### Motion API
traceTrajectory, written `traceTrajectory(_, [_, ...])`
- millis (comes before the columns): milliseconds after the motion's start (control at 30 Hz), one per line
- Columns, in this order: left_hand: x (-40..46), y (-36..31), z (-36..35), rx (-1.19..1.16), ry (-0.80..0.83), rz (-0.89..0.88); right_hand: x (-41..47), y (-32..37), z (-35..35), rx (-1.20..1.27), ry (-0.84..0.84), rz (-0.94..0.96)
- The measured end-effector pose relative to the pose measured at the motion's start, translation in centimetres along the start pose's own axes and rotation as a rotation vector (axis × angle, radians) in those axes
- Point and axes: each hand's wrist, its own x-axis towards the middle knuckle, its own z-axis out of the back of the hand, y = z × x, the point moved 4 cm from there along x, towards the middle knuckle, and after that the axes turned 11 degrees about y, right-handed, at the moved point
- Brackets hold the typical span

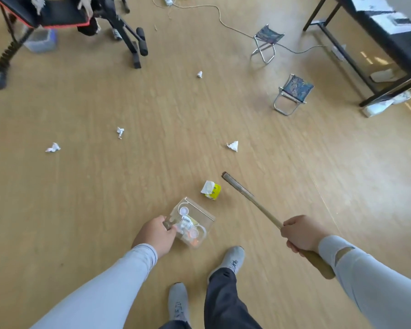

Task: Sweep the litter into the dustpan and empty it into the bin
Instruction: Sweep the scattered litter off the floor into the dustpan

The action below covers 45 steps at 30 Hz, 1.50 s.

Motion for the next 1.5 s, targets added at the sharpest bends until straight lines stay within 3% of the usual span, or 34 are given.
traceTrajectory(267, [4.9, 0.0, -1.1, 0.002, -0.01, 0.105, 8.4, 5.1, 2.6, -0.176, -0.005, -0.015])
traceTrajectory(467, [5.5, 0.0, -0.9, -0.005, -0.002, 0.102, 8.3, 5.7, -0.1, -0.455, 0.223, 0.003])
traceTrajectory(600, [5.6, 0.0, -0.5, -0.002, 0.009, 0.098, 5.8, 4.3, 2.8, -0.305, 0.359, -0.034])
traceTrajectory(933, [5.1, 0.4, -0.6, -0.009, 0.009, 0.085, 5.6, 5.2, 0.6, -0.394, 0.213, 0.001])
traceTrajectory(1067, [4.7, 0.5, -0.5, -0.015, 0.012, 0.095, 5.9, 5.8, -0.9, -0.45, 0.252, 0.018])
traceTrajectory(1233, [4.2, -1.8, 1.0, 0.007, -0.003, 0.089, 3.8, 5.2, 4.1, -0.274, 0.328, 0.026])
traceTrajectory(1500, [5.6, -10.3, 4.5, -0.002, -0.021, 0.02, 3.7, 6.6, 13.8, -0.094, 0.169, 0.101])
